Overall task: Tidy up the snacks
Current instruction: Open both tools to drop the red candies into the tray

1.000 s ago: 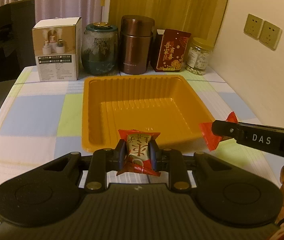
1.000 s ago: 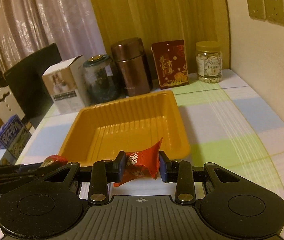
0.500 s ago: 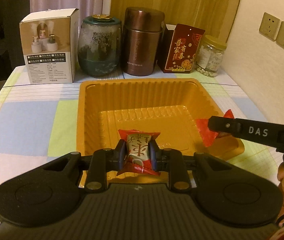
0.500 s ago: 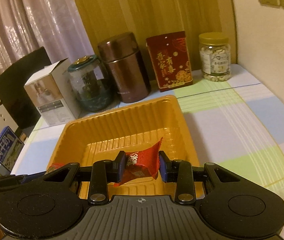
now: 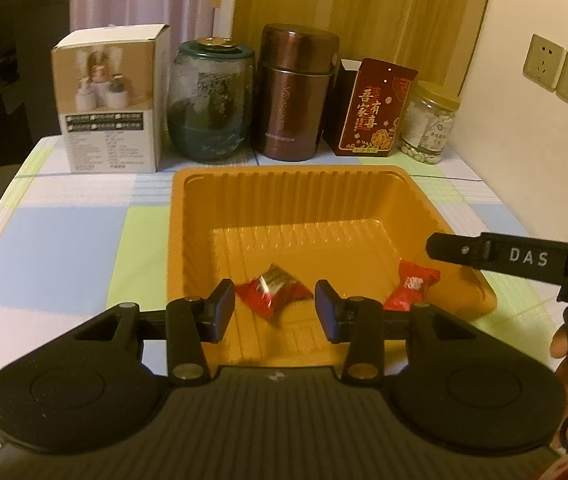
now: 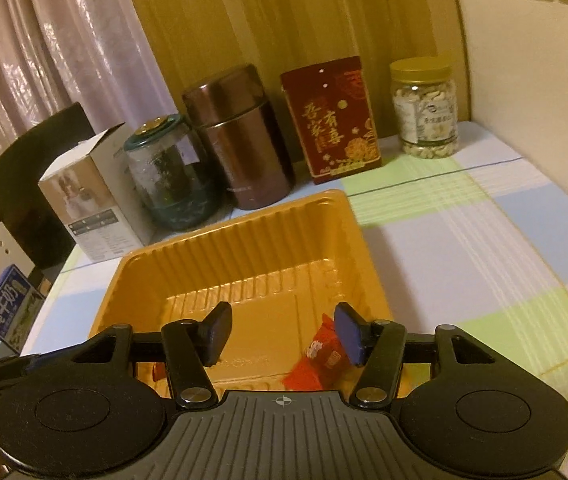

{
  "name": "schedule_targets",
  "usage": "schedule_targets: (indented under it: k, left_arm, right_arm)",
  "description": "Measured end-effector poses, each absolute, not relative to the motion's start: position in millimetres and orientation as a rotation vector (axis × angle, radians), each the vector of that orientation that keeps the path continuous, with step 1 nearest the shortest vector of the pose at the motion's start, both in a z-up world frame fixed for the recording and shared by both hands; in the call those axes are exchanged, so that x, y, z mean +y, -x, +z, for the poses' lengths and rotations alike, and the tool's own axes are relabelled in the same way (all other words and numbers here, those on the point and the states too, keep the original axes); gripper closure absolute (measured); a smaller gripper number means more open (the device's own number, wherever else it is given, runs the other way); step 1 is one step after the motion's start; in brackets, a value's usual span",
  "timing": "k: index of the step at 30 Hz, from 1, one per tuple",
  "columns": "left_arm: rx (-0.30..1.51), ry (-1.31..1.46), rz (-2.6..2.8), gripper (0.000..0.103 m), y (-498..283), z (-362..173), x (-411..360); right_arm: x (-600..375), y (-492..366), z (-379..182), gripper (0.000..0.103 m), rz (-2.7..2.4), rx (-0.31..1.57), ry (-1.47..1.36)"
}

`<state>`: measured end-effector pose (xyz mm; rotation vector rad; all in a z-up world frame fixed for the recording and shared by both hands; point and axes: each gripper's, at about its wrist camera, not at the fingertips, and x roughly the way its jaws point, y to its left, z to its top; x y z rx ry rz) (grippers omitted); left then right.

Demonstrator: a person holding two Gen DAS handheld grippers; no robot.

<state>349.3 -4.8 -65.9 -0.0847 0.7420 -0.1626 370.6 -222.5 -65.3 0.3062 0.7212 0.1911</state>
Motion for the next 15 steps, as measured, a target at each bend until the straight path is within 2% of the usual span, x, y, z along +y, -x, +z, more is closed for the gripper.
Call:
schedule_targets:
  k: [10, 15]
  left_arm:
    - [0.729, 0.105, -0.127, 0.056, -279.8, -46.6, 0.8]
    - [0.710, 0.118, -0.104, 0.045, -234.1, -28.7, 6.6]
  right_arm:
    - [-224.0, -309.7, -33.7, 0.046, 0.155, 0.706, -0.259]
    - [-223.3, -263.0, -11.8, 0.046, 0.142, 0.691, -0.247]
